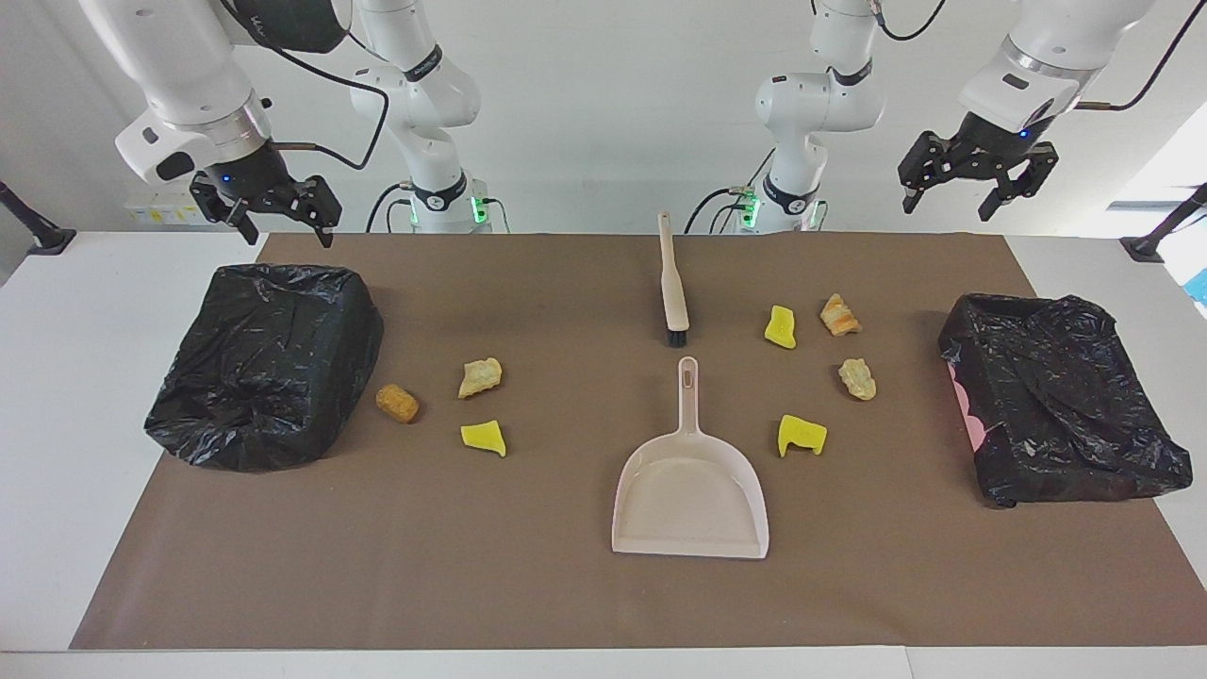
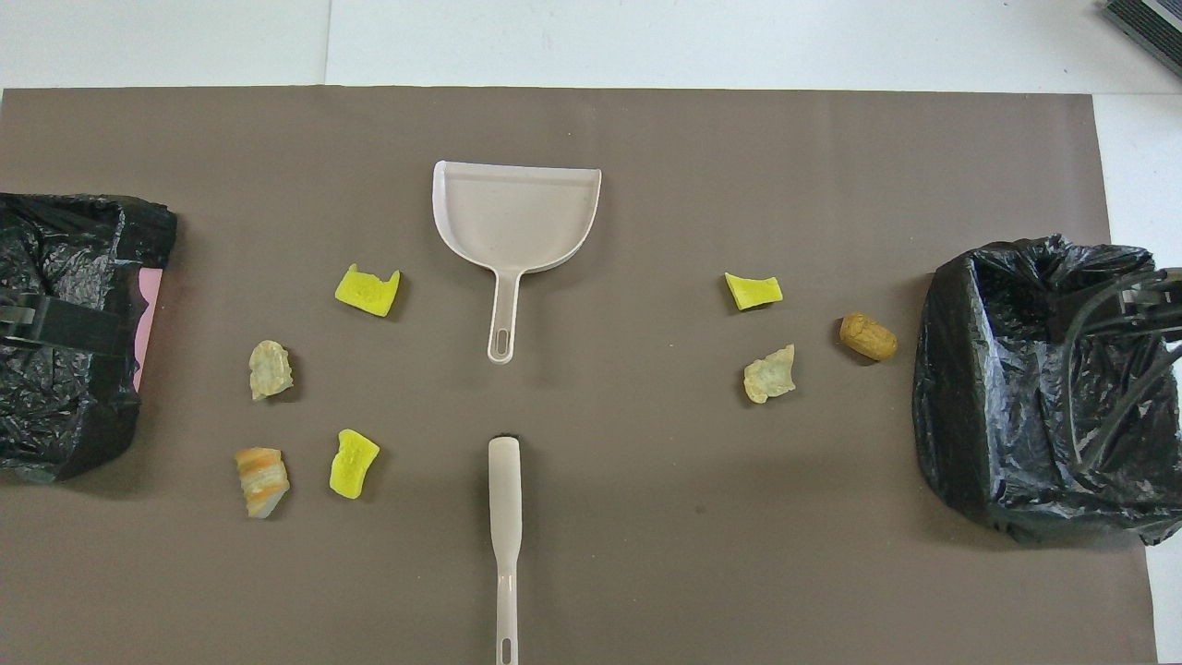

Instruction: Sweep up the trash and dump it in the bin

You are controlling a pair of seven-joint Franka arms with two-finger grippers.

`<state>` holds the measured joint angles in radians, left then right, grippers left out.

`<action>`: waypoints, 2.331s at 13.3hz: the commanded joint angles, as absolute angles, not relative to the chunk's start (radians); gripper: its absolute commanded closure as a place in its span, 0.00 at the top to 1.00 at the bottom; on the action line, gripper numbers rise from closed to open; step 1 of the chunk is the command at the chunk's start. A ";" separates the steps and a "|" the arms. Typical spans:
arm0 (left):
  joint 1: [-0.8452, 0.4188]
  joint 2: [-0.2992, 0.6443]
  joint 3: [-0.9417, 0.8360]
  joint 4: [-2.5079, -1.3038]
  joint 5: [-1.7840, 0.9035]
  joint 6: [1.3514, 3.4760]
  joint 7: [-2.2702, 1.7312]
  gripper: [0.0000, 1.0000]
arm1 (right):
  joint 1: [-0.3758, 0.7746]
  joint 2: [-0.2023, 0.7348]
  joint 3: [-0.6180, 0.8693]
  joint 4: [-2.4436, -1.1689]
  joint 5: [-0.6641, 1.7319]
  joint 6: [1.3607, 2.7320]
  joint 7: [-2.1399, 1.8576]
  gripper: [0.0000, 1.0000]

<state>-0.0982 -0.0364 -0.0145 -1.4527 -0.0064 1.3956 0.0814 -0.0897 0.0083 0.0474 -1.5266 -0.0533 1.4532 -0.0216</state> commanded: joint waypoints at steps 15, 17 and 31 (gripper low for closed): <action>-0.104 -0.285 -0.141 -1.851 -0.037 1.549 0.002 1.00 | -0.084 0.093 0.153 -1.505 -0.043 1.491 0.003 1.00; -0.104 -0.365 -0.170 -1.958 -0.099 1.568 -0.031 1.00 | -0.084 0.167 0.208 -1.461 -0.044 1.520 0.017 1.00; -0.127 -0.463 -0.678 -2.446 -0.359 1.905 -0.356 1.00 | 0.215 0.446 0.236 -1.376 -0.041 1.799 0.567 1.00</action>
<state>-0.1050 -0.4191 -0.6338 -2.3600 -0.3236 1.8444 -0.3269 0.1969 0.4038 0.2299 -1.4038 -0.0533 1.7641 0.4931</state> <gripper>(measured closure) 0.000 0.000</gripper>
